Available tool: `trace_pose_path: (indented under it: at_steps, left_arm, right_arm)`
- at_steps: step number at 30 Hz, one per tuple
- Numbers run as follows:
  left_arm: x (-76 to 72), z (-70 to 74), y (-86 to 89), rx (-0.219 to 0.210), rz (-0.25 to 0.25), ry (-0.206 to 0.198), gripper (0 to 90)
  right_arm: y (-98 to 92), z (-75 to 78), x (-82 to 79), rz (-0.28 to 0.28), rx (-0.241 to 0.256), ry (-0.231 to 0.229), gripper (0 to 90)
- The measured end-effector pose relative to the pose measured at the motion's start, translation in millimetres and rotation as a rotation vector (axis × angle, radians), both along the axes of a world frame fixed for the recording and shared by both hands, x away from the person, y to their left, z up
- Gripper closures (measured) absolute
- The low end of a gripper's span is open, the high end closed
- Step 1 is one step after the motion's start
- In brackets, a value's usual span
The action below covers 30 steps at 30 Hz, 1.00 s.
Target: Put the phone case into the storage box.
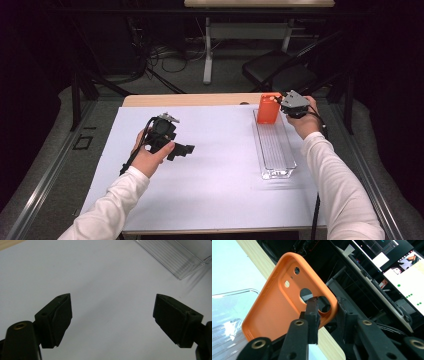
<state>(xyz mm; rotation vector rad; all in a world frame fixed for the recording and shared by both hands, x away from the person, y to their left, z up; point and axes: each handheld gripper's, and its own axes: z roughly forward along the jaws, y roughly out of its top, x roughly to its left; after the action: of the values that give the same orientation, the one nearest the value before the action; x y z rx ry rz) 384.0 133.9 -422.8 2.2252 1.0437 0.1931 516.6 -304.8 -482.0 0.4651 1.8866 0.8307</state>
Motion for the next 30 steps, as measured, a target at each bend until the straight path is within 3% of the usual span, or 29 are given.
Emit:
trace_pose_path:
  at_steps: [5, 16, 25, 30]
  left_arm:
    - [0.1, -0.2, 0.7, -0.004, 0.006, 0.002, 16.2]
    - [0.4, -1.0, 3.6, -0.009, 0.016, 0.002, 16.2]
    - [1.4, 0.1, 5.7, -0.010, 0.018, 0.001, 16.2]
    - [1.0, 0.9, 5.5, -0.014, 0.019, 0.001, 16.2]
  right_arm:
    - [2.1, -0.8, 0.6, -0.012, 0.024, 0.017, 65.3]
    - [5.2, 3.8, -3.7, -0.054, 0.040, 0.009, 48.4]
    - [7.7, 9.8, -7.7, -0.102, 0.125, 0.042, 31.6]
    - [7.5, 11.5, -9.6, -0.108, 0.143, 0.072, 30.3]
